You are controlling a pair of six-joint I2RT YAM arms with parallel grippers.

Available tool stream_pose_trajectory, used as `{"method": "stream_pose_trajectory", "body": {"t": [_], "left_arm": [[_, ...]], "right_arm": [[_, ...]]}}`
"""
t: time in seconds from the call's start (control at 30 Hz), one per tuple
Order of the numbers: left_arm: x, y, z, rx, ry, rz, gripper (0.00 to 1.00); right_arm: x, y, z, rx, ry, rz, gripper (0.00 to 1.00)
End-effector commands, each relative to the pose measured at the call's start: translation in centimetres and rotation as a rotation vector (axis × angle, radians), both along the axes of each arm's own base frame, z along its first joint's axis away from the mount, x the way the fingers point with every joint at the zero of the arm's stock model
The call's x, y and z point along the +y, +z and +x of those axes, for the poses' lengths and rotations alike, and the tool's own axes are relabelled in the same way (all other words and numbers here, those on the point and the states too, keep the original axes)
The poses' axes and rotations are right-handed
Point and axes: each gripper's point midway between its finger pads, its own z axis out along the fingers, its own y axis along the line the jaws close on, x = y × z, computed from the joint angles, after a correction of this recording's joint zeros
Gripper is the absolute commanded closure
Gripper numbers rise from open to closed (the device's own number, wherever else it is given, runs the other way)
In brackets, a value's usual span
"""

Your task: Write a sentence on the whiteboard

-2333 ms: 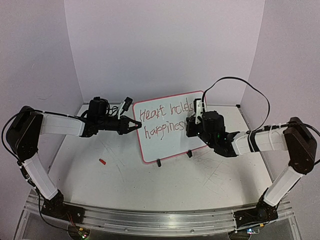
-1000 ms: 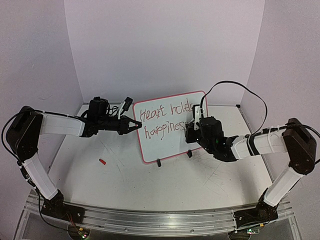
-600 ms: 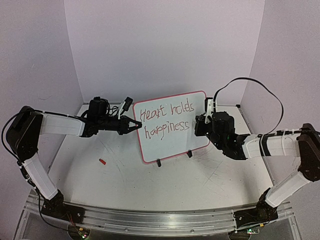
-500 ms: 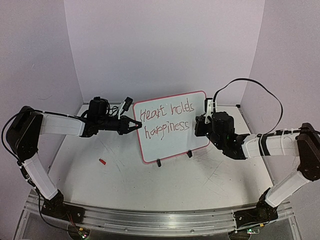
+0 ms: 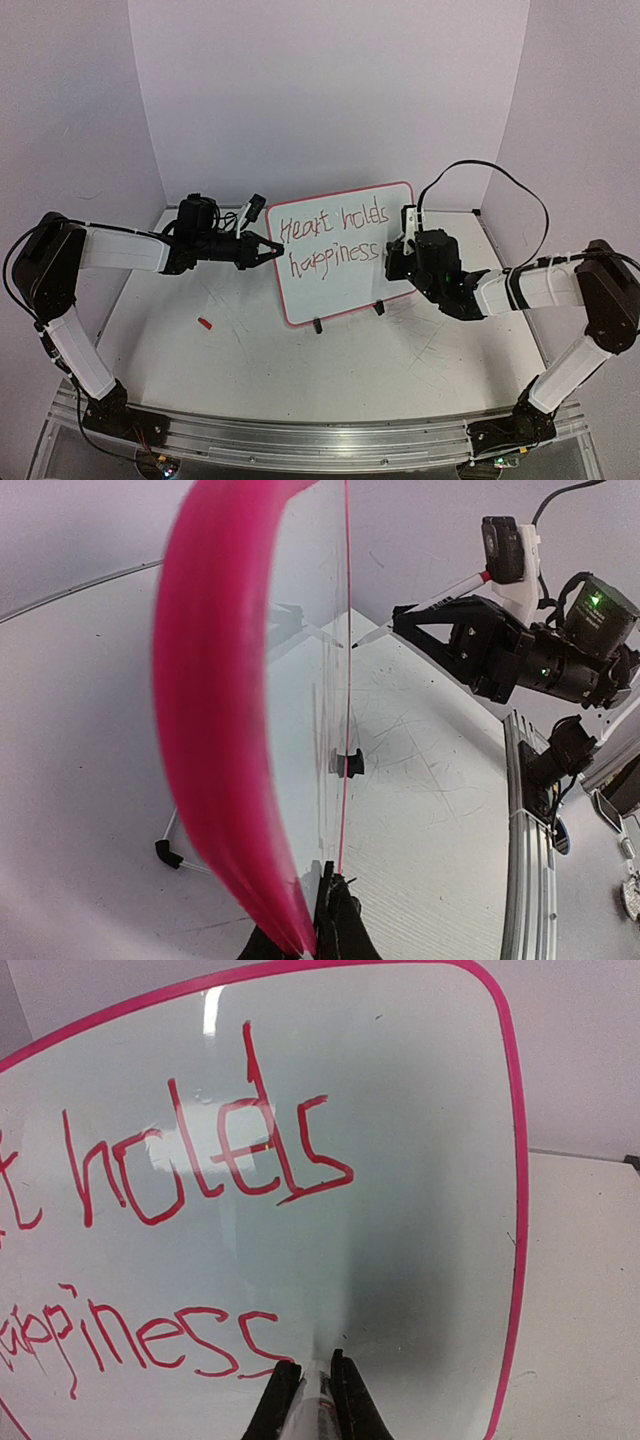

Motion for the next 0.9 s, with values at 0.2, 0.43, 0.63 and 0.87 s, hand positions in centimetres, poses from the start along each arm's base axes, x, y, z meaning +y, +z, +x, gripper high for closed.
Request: {"method": "stream_pose_trajectory", "body": {"t": [0.2,0.43,0.63,0.87], "left_arm": [[1.4,-1.1,2.8,-0.130,0.107,0.121,1.00],[1.4,-1.3,2.8,-0.124,0.105,0.122,1.00],[1.8,-2.0,3.8,-0.084,0.167,0.134,1.00],[2.6,-3.3,4.5,-0.057,0.203,0.167,0.99]], "right_arm": [[0.4,0.8,1.5,-0.048,-0.027,0.021,1.00],[0.2,1.4,1.4,-0.066,-0.030,0.036,1.00],[-3.8,4.5,-3.4,0.011,-0.061,0.133,1.00],[-6.1,6.2,-7.5,0.025,0.000,0.151,1.00]]}}
